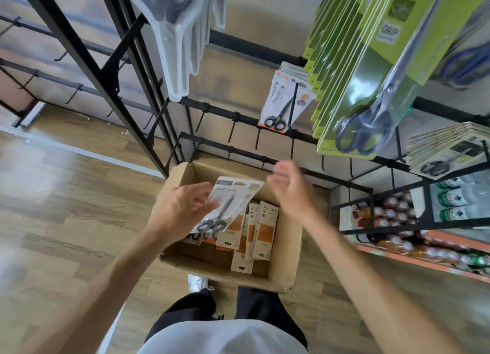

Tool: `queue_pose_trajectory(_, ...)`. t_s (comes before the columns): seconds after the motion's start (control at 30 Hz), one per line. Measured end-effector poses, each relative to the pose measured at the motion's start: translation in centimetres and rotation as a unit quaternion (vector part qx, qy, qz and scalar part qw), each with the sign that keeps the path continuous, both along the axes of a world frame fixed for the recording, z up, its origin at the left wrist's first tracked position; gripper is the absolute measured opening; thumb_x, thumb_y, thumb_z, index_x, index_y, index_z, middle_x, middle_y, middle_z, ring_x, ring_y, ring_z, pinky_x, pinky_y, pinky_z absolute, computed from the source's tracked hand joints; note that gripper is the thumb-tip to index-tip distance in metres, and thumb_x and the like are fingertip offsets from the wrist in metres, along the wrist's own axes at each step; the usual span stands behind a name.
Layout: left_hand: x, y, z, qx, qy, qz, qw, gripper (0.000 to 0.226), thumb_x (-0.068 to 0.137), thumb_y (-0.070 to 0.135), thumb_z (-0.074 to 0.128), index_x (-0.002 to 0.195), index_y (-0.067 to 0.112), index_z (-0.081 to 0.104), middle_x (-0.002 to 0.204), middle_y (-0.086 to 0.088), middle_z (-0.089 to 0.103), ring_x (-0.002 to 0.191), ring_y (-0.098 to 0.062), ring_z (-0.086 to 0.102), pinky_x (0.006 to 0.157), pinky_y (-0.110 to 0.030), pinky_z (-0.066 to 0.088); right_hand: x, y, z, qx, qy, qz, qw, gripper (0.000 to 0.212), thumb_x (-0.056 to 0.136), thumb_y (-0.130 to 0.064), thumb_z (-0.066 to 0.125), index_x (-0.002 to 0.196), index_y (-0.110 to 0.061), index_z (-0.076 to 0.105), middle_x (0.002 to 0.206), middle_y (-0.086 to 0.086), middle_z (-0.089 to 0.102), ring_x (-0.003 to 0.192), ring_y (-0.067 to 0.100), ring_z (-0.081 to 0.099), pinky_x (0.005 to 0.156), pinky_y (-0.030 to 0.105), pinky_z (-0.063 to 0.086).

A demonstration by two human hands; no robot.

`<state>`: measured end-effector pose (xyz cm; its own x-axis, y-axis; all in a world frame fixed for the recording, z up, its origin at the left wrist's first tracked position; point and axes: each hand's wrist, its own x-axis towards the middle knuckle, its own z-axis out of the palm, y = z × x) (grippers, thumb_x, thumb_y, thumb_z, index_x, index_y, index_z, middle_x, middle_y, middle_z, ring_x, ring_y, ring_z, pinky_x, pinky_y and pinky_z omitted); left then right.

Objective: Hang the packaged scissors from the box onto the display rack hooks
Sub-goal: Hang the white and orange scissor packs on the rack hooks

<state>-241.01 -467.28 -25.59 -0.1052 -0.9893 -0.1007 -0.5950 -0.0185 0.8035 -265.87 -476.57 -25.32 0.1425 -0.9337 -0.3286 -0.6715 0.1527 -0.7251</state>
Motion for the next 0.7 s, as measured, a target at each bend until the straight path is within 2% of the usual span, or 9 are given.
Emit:
queue_pose_trajectory(0.07, 0.0, 0.0, 0.1, -0.002, 0.001, -0.003, 1.0, 0.024, 0.086, 0.055, 0.053, 0.089, 0.033, 0.061, 0.102, 0.009, 0.072, 0.088, 0.001, 0.07, 0.073, -0.032, 0.062, 0.1, 4.6, -1.2, 0.016, -0.038, 0.068, 0.997, 0.036, 0.099, -0.023, 0.06, 0.134, -0.021, 0.048, 0.135, -0.006, 0.058, 0.116, 0.0, 0.058, 0.099, 0.022, 0.051)
queue_pose_trajectory(0.13, -0.2, -0.1, 0.3, -0.003, 0.004, -0.011, 1.0, 0.007, 0.087, 0.049, 0.056, 0.083, 0.044, 0.053, 0.096, 0.011, 0.071, 0.084, 0.001, 0.07, 0.073, -0.03, 0.062, 0.4, 6.1, -1.9, 0.002, -0.06, 0.077, 0.995, 0.033, 0.099, -0.013, 0.058, 0.13, -0.025, 0.051, 0.131, -0.009, 0.061, 0.115, -0.005, 0.059, 0.098, 0.014, 0.048)
queue_pose_trajectory(0.2, -0.2, -0.1, 0.4, -0.008, -0.007, -0.009, 1.0, 0.02, 0.09, 0.037, 0.062, 0.077, 0.043, 0.049, 0.089, 0.01, 0.07, 0.079, -0.001, 0.07, 0.073, -0.029, 0.062, 1.1, 6.5, -1.2, -0.03, -0.083, 0.052, 0.995, 0.028, 0.098, -0.008, 0.058, 0.121, -0.024, 0.057, 0.123, -0.01, 0.065, 0.111, -0.004, 0.061, 0.092, 0.011, 0.049)
queue_pose_trajectory(0.3, -0.1, 0.0, 0.3, -0.015, -0.032, -0.001, 0.999, 0.029, 0.089, 0.022, 0.069, 0.072, 0.032, 0.048, 0.078, 0.011, 0.067, 0.073, -0.001, 0.068, 0.072, -0.029, 0.062, 1.8, 7.3, -0.6, -0.071, -0.135, 0.009, 0.988, 0.018, 0.098, -0.018, 0.063, 0.116, -0.017, 0.062, 0.116, -0.011, 0.067, 0.109, -0.002, 0.063, 0.09, 0.016, 0.053)
queue_pose_trajectory(0.4, -0.3, 0.2, 0.5, -0.018, -0.025, -0.022, 0.999, 0.022, 0.09, 0.029, 0.065, 0.075, 0.031, 0.05, 0.079, 0.014, 0.066, 0.073, 0.001, 0.068, 0.071, -0.03, 0.062, 1.8, 8.1, 0.4, -0.082, -0.186, -0.048, 0.978, 0.019, 0.098, -0.021, 0.063, 0.117, -0.02, 0.062, 0.114, -0.016, 0.066, 0.108, -0.005, 0.063, 0.091, 0.013, 0.051)
queue_pose_trajectory(0.5, -0.7, -0.1, -0.1, -0.008, -0.015, -0.032, 0.999, 0.023, 0.089, 0.047, 0.057, 0.085, 0.024, 0.057, 0.092, 0.006, 0.072, 0.082, -0.002, 0.07, 0.074, -0.032, 0.062, 1.9, 8.3, 0.5, -0.113, -0.212, -0.063, 0.969, 0.016, 0.098, -0.018, 0.062, 0.114, -0.018, 0.062, 0.111, -0.012, 0.069, 0.105, 0.0, 0.066, 0.088, 0.018, 0.054)
queue_pose_trajectory(0.57, -0.9, -0.6, -0.7, 0.001, -0.017, -0.037, 0.999, 0.028, 0.09, 0.05, 0.055, 0.098, 0.023, 0.061, 0.104, 0.006, 0.072, 0.091, -0.002, 0.07, 0.075, -0.033, 0.062, 2.1, 7.4, 0.6, -0.129, -0.202, -0.044, 0.97, 0.01, 0.099, -0.019, 0.06, 0.108, -0.014, 0.063, 0.108, -0.004, 0.071, 0.1, 0.007, 0.069, 0.078, 0.025, 0.059)
queue_pose_trajectory(0.63, -1.2, -1.2, -0.9, -0.012, -0.018, -0.033, 0.999, 0.04, 0.09, 0.054, 0.053, 0.116, 0.025, 0.06, 0.117, 0.006, 0.069, 0.101, -0.003, 0.068, 0.078, -0.035, 0.062, 1.6, 5.6, 1.0, -0.144, -0.179, -0.014, 0.973, 0.01, 0.1, -0.019, 0.059, 0.105, -0.012, 0.063, 0.103, -0.003, 0.071, 0.095, 0.008, 0.07, 0.071, 0.025, 0.059)
queue_pose_trajectory(0.7, -1.6, -2.1, -0.6, -0.036, -0.033, -0.018, 0.999, 0.045, 0.091, 0.053, 0.054, 0.13, 0.031, 0.054, 0.132, 0.009, 0.06, 0.112, -0.008, 0.063, 0.088, -0.041, 0.059, 0.5, 3.1, 2.2, -0.174, -0.143, -0.015, 0.974, 0.013, 0.102, -0.022, 0.056, 0.104, -0.011, 0.062, 0.096, -0.005, 0.068, 0.087, 0.002, 0.068, 0.063, 0.021, 0.056)
